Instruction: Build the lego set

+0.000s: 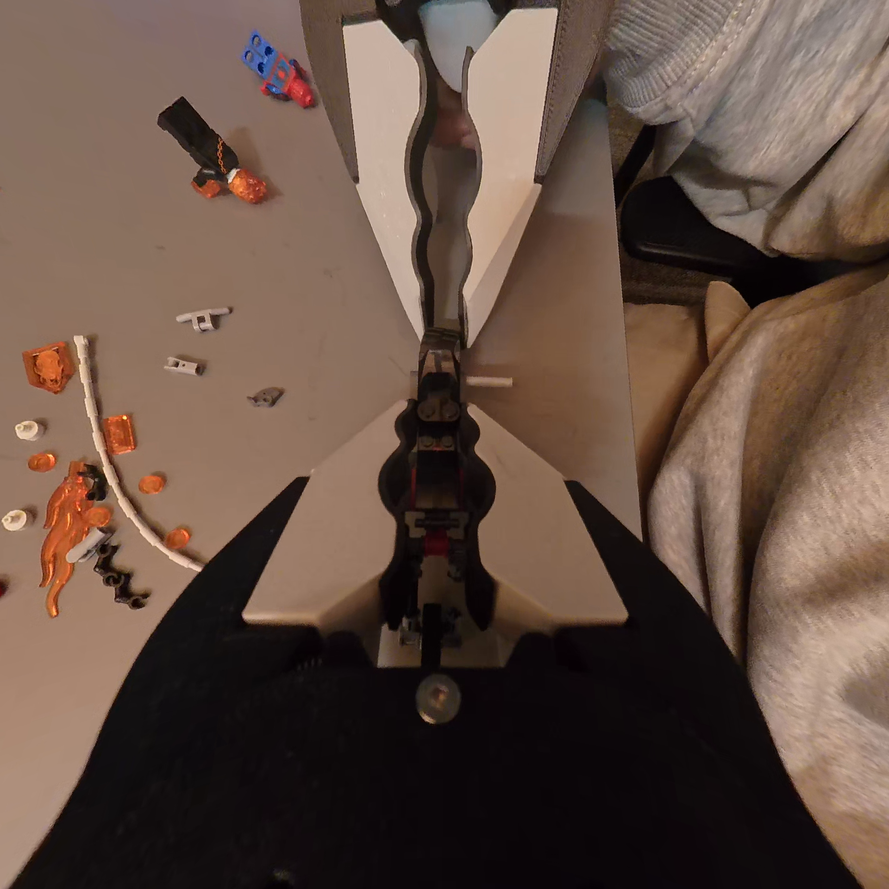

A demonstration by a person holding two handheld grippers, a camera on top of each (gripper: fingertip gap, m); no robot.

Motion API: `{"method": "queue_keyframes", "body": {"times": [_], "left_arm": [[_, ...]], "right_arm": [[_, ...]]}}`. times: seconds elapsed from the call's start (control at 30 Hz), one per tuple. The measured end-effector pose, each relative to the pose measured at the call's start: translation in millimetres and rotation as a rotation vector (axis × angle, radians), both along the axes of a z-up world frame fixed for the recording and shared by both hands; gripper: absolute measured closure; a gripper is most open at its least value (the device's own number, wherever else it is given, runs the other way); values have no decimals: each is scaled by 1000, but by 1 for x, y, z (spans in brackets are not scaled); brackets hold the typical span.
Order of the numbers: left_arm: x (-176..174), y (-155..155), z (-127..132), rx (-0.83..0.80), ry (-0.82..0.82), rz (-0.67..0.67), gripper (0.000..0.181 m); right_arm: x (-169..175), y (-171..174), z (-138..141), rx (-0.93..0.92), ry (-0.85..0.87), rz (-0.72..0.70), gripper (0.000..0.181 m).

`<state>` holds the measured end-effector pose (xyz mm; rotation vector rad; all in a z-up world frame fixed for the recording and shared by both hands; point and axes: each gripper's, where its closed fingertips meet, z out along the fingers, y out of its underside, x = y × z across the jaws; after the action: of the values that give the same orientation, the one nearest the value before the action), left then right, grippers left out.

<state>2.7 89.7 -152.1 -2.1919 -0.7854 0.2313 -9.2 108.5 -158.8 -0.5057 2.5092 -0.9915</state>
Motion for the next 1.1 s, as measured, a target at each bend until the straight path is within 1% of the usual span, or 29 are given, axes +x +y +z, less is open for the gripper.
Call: {"method": "queue_keyframes", "body": {"times": [0.4, 0.9, 1.1], "left_arm": [[1, 2, -5, 2, -28, -4, 165], [1, 4, 1, 26, 5, -27, 166], [1, 2, -1, 24, 3, -23, 166]], "right_arm": [[3, -1, -4, 2, 8, 17, 169], [7, -6, -5, -18, 30, 47, 169], [6, -7, -6, -17, 31, 42, 169]]}}
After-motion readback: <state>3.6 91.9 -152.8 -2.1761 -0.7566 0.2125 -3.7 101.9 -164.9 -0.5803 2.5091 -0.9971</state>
